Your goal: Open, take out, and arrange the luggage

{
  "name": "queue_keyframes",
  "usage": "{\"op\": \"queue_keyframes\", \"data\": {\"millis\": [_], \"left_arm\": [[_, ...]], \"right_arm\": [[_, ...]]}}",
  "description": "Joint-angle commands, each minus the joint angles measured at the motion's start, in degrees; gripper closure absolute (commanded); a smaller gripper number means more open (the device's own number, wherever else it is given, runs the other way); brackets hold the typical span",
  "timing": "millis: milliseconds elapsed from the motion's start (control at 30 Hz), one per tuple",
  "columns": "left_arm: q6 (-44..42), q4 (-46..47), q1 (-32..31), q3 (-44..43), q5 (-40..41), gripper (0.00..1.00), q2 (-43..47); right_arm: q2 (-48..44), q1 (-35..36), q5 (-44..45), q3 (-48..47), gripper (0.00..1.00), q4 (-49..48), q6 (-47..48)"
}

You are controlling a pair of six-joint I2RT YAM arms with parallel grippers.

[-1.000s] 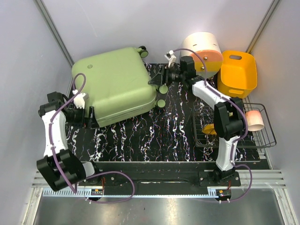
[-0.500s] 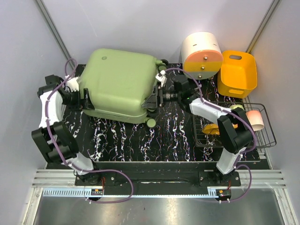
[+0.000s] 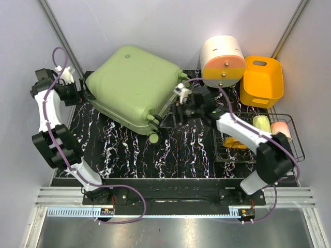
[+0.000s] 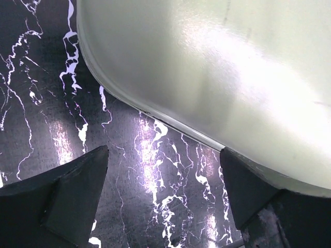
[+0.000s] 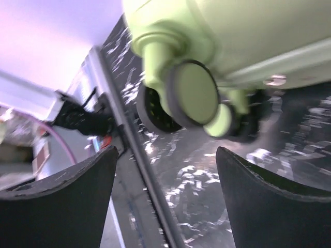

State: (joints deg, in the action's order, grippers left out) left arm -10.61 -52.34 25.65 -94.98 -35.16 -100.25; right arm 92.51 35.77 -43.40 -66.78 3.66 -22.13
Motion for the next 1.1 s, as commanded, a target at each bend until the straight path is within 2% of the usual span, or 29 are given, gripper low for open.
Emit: {"op": "queue_keyframes", "data": {"millis": [0, 133, 167, 367, 567, 967, 1067], "left_arm": [[-1.51, 0.31, 2.39, -0.56, -9.57, 0.07, 9.25], [-2.14, 1.18, 2.13, 3.56, -13.09, 0.06, 15.95], [-1.70, 2.05, 2.12, 4.10, -13.70, 0.06, 17.09], [1.56, 4.26, 1.25, 5.95, -16.08, 0.06, 22.81], [4.72, 5.40, 0.98, 5.60, -15.99, 0.06, 22.99], [6.04, 6.55, 0.19, 4.72, -14.42, 0.07, 21.85], [6.13, 6.55, 0.02, 4.36, -14.24, 0.07, 21.24]], "right_arm": [[-10.06, -5.88, 10.75, 6.90, 0.15, -2.07, 8.67], [-13.40, -6.15, 16.67, 15.44, 0.22, -13.47, 15.96], [-13.23, -6.06, 17.20, 17.46, 0.25, -20.55, 16.85], [-6.56, -4.31, 19.40, 24.77, 0.33, -42.29, 18.53], [-0.23, 0.43, 19.93, 22.93, 0.38, -46.81, 20.46], [11.19, 1.94, 20.90, 13.97, 0.41, -48.83, 20.20], [13.48, 2.11, 20.46, 13.17, 0.50, -50.50, 21.42]]}}
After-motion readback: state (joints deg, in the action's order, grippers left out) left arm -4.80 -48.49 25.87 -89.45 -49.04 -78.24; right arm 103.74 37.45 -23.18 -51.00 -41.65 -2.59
